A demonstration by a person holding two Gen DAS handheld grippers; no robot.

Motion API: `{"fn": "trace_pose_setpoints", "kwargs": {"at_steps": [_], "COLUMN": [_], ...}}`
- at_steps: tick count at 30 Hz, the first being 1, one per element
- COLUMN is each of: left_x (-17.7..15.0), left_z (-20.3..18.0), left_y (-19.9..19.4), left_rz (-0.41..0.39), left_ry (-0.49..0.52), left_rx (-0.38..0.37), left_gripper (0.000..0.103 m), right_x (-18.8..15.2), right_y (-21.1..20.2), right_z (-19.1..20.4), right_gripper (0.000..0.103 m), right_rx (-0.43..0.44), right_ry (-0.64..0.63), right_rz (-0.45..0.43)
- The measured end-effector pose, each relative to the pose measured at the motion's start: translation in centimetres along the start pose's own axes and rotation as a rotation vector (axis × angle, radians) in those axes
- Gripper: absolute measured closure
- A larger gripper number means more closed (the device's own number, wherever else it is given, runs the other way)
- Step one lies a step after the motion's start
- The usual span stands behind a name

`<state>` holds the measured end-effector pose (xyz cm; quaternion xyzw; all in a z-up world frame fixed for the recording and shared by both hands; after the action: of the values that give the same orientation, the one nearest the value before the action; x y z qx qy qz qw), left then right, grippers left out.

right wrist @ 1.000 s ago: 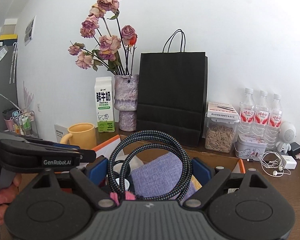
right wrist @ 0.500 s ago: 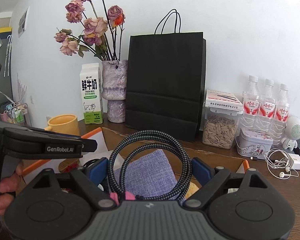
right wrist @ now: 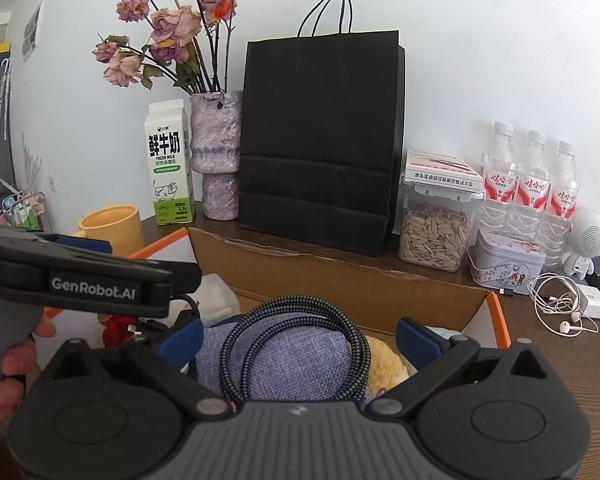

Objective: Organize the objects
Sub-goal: 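Carry the braided cable and cap into the box and open both tools, then move both open tools back over the table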

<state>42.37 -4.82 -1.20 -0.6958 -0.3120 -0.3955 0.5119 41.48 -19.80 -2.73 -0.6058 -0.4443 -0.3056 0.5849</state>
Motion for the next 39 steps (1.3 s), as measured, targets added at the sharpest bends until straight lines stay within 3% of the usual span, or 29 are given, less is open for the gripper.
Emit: {"fn": "trace_pose_setpoints", "kwargs": {"at_steps": [9,21,39], "left_x": [-0.1,-2.2,-9.6], "left_z": [-0.1,-1.6,-5.1], "left_y": [-0.9,-5.4,-11.4], "left_rz": [-0.014,-0.029,0.080], "left_ry": [-0.013,-0.061,-0.072], "left_rx": [0.012,0.005,0.031], "left_gripper": [0.000,0.000,0.000], "right_x": [0.1,-1.3,-8.3], "right_y": [-0.6,-5.4,-13.6], "right_z": [0.0,0.0,-3.3], "right_gripper": [0.000,0.000,0.000], "right_rx": [-0.017,-0.025,-0.057], "right_ry": [-0.008,0.004,0.023], "right_rz": [-0.015,-0.040,0.017]}}
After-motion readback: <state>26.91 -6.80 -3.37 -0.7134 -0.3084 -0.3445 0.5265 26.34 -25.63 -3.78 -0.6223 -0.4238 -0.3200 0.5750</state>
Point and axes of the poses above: each gripper's, at about its wrist camera, not at the fingertips, and y roughly the way its jaws point, z to its left, x to its top, the point moved 5 cm from there along y, roughly the way its jaws point, and after that the axes turned 15 degrees about -x, right-handed, at the moved point
